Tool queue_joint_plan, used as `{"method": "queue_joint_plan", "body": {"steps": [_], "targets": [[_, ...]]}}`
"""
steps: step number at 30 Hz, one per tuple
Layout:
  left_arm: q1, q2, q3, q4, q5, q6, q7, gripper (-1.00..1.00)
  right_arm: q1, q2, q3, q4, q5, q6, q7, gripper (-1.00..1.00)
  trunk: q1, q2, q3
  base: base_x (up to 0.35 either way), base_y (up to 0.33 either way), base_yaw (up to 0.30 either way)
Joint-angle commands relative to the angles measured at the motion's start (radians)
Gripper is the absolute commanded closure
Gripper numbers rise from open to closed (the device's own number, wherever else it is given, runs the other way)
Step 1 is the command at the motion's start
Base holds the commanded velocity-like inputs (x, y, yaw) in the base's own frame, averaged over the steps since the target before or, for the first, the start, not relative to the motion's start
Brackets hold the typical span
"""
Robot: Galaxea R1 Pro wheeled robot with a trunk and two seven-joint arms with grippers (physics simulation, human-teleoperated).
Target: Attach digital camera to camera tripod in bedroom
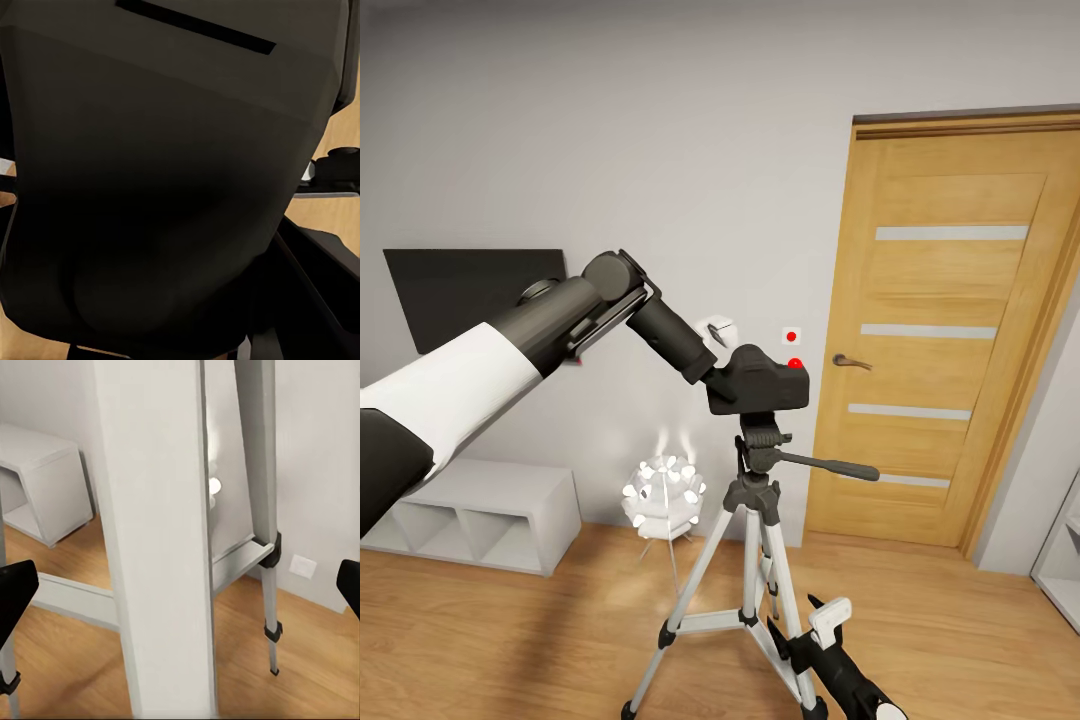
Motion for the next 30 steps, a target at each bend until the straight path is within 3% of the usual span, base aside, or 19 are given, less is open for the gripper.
{"method": "queue_joint_plan", "body": {"steps": [1, 9, 19, 30], "targets": [[-0.001, 0.001, -0.003, -0.001, 0.003, 0.008, -0.002, 1.0, -0.001, 0.001, -0.002, 0.001, 0.008, 0.009, -0.002, -1.0, 0.0, -0.001, 0.0, 0.0, 0.0, 0.0], [-0.001, 0.001, -0.003, -0.001, 0.003, 0.008, -0.002, 1.0, -0.004, 0.012, -0.002, 0.001, 0.019, 0.063, -0.015, -1.0, 0.0, -0.001, 0.0, 0.0, 0.0, 0.0], [-0.002, 0.001, -0.003, -0.001, 0.003, 0.008, -0.002, 1.0, -0.01, 0.022, -0.002, 0.001, 0.105, 0.074, -0.025, -1.0, 0.0, -0.001, 0.0, 0.0, 0.0, 0.0], [-0.001, 0.001, -0.003, -0.001, 0.003, 0.008, -0.002, 1.0, -0.014, 0.024, -0.002, 0.001, 0.118, 0.073, -0.029, -1.0, 0.0, -0.001, 0.0, 0.0, 0.0, 0.0]]}}
